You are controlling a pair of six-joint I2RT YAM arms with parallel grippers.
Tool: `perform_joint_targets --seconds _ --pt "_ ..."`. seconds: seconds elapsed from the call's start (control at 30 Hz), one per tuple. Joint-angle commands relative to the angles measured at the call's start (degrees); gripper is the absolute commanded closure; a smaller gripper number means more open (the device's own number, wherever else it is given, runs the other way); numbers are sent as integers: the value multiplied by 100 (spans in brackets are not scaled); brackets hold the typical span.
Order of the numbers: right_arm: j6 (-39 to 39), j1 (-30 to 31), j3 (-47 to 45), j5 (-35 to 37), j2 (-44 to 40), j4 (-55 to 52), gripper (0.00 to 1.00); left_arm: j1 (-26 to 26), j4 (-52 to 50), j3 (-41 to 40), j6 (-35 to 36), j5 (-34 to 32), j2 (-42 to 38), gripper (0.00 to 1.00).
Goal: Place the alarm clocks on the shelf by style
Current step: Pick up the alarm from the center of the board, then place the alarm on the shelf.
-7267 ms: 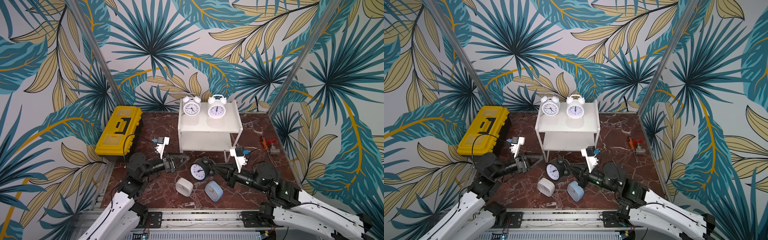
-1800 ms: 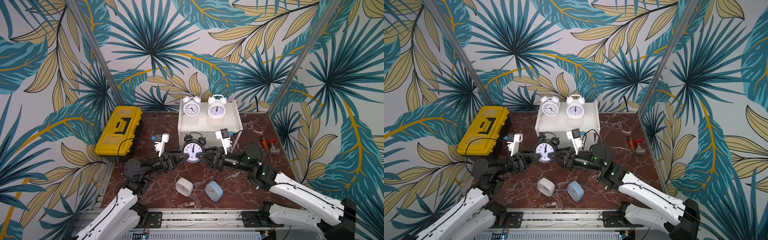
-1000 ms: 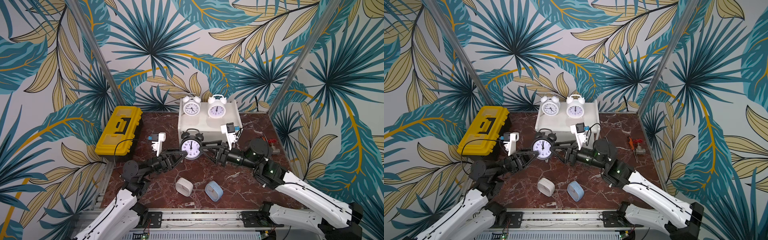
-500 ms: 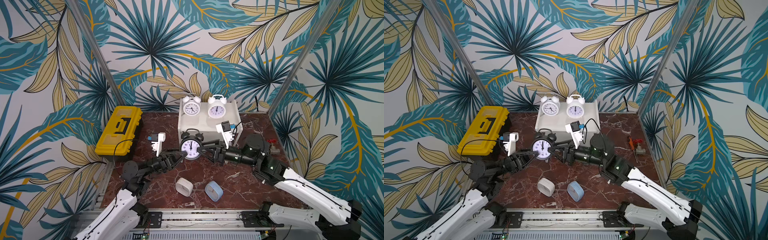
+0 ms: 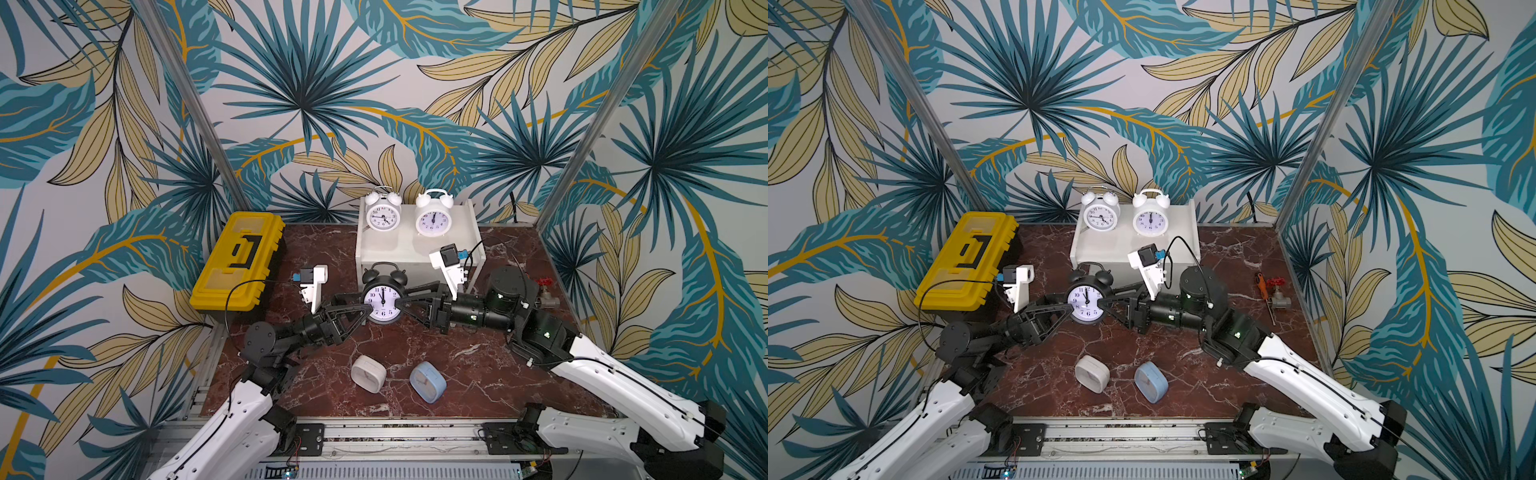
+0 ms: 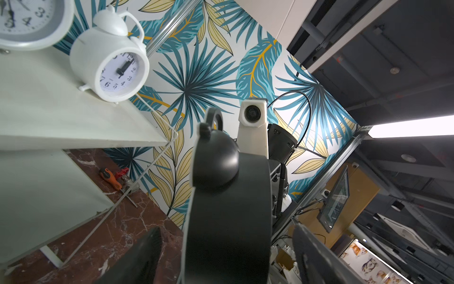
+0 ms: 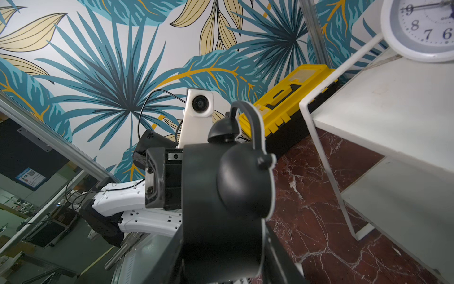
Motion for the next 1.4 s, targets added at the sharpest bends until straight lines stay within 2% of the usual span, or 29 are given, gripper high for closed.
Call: perform_joint_targets --seconds 0.0,0.2,0.33,0.6,0.93,1.37 --pt "-930 -43 632 175 46 -854 74 5 -755 -149 445 -416 -309 7" --pt "-2061 -580 1883 -7 544 -1619 75 163 -1352 -391 525 -810 -711 8" --pt "-2482 -950 2487 -341 1052 -1729 75 342 -1654 -526 504 -954 -1014 9" --pt "-3045 -1303 2858 -533 1841 -1489 79 442 -2087 -514 559 -989 -1140 10" --pt "-2834 -1764 2762 -1134 2238 -847 79 455 -2419 -257 743 -904 -1103 11" --pt "-2734 -1864 2831 -1267 2790 -219 77 461 -2446 -188 821 -836 -1059 13"
